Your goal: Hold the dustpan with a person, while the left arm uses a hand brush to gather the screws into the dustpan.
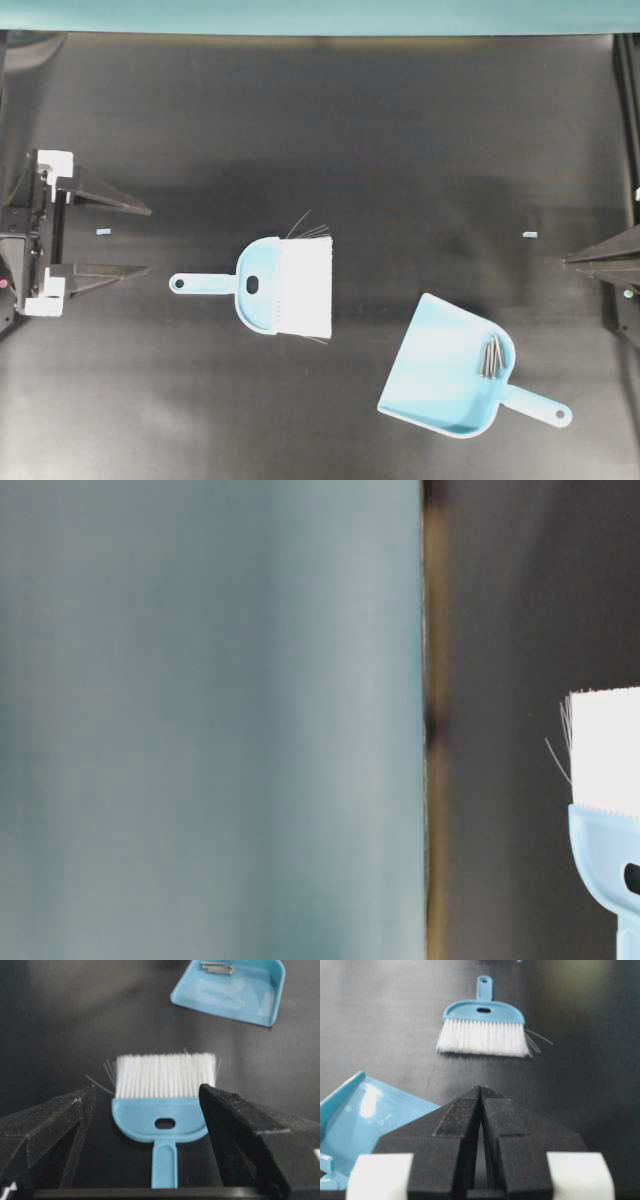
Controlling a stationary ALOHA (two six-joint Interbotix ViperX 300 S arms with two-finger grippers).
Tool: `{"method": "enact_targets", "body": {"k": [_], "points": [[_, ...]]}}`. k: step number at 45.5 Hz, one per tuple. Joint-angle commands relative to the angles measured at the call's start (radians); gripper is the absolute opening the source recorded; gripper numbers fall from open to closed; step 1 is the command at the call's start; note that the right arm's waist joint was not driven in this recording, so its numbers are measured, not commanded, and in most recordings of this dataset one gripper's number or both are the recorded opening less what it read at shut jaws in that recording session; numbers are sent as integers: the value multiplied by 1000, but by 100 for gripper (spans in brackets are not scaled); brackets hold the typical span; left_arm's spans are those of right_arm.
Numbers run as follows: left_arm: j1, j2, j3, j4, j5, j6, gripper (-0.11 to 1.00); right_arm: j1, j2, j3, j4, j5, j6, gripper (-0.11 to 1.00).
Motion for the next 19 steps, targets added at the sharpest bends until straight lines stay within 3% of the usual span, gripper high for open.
{"method": "enact_targets", "body": {"k": [1,19], "points": [[-2,3,-9,3,-5,-3,81,0,6,-5,-2,-5,-6,-1],[-6,2,-8,3,-12,-8,81,0,6,-5,-2,-5,-6,-1]]}}
